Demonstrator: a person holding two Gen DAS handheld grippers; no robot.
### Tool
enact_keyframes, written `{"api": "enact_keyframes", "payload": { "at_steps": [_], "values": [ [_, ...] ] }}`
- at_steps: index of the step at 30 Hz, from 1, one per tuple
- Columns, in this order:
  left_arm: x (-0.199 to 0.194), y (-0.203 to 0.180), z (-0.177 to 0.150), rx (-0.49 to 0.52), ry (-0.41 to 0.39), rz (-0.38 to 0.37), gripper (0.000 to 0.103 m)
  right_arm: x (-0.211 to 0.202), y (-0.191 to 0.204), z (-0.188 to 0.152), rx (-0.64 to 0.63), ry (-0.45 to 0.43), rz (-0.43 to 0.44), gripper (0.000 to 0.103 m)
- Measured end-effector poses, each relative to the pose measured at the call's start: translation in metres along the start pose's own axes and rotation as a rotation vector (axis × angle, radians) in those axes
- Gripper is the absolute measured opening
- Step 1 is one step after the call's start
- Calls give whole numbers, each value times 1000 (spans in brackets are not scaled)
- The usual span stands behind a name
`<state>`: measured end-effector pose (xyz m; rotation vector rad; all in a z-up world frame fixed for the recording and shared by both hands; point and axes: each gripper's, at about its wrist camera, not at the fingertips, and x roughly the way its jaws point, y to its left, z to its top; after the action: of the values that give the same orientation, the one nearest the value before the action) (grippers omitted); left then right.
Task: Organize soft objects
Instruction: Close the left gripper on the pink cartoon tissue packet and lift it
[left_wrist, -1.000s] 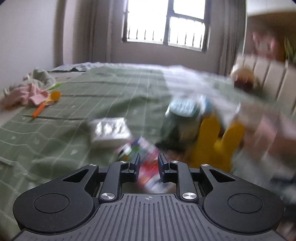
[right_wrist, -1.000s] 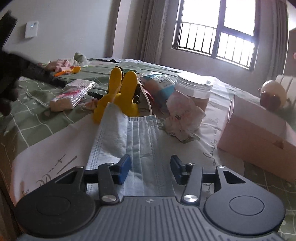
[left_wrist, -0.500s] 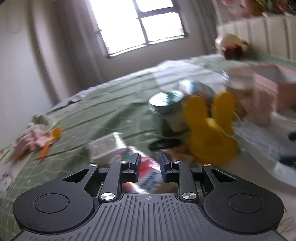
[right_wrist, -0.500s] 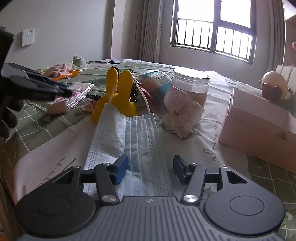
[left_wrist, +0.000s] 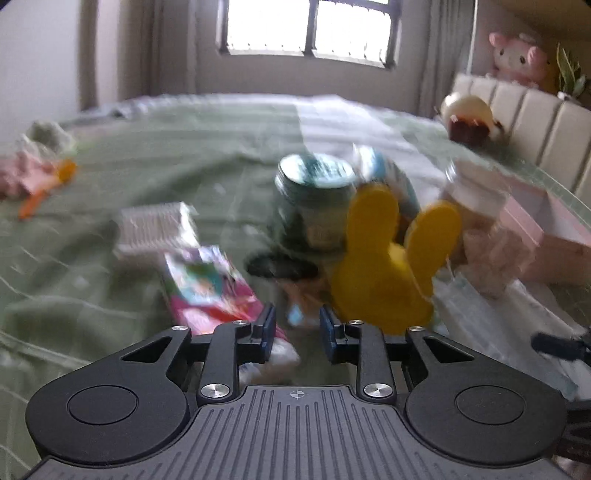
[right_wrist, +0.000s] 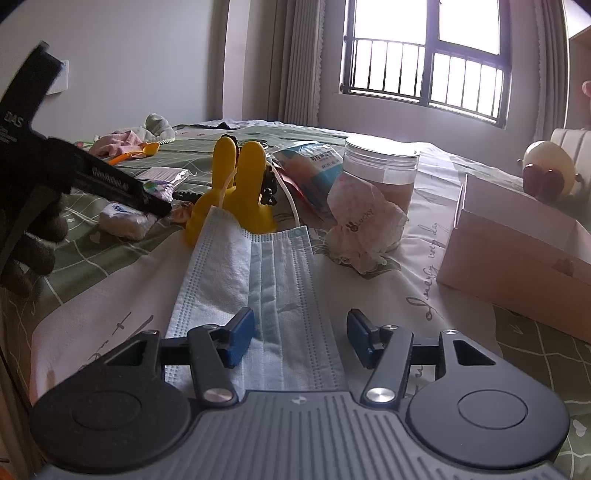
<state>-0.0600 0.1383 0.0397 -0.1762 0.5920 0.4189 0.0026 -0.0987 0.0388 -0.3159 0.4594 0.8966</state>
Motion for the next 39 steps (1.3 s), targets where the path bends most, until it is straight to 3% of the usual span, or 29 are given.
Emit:
{"api": "enact_keyframes", "payload": {
  "at_steps": [2, 4, 7, 9, 17, 21, 24, 30, 33, 37, 39],
  "values": [
    [-7, -2, 1, 41, -72, 114, 30, 0, 1, 0, -1, 0, -1, 56],
    [-5, 3, 5, 38, -78, 194, 29, 0, 1, 0, -1, 0, 0, 57],
    [5, 12, 8, -43, -9, 107, 29, 0, 1, 0, -1, 0, -1, 57],
    [17, 6, 4, -20, 53, 82, 30, 0, 1, 0, -2, 0, -2, 57],
    [18, 7, 3, -13, 53, 43, 34, 1, 0, -1, -5, 0, -4, 58],
    [16, 0, -3, 148, 13, 228, 46, 0, 1, -1, -8, -1, -7, 58],
    [22, 4, -3, 194, 24, 320, 46, 1, 1, -1, -8, -1, -6, 58],
    [16, 37, 2, 46, 13, 369, 46, 0, 0, -1, -8, -1, -6, 58],
    [19, 59, 1, -84, 42, 317, 47, 0, 0, -1, -7, -1, -6, 58],
    [17, 69, 1, -133, 27, 156, 75, 0, 0, -1, -8, 0, -7, 58],
    [13, 70, 2, -126, 20, 94, 76, 0, 1, -1, -10, 0, -8, 59]
  ]
}}
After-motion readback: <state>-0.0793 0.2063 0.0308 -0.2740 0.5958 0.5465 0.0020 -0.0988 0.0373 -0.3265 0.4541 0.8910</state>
